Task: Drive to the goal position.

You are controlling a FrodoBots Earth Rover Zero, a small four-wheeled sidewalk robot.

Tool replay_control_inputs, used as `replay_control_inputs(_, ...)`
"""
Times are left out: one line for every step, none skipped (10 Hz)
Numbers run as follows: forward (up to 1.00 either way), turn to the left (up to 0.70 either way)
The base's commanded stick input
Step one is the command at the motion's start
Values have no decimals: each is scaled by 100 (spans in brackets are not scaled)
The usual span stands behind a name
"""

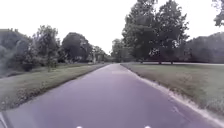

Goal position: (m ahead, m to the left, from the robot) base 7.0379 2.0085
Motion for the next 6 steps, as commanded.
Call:
replay_control_inputs(70,0)
replay_control_inputs(70,0)
replay_control_inputs(70,0)
replay_control_inputs(70,-6)
replay_control_inputs(70,-8)
replay_control_inputs(70,-7)
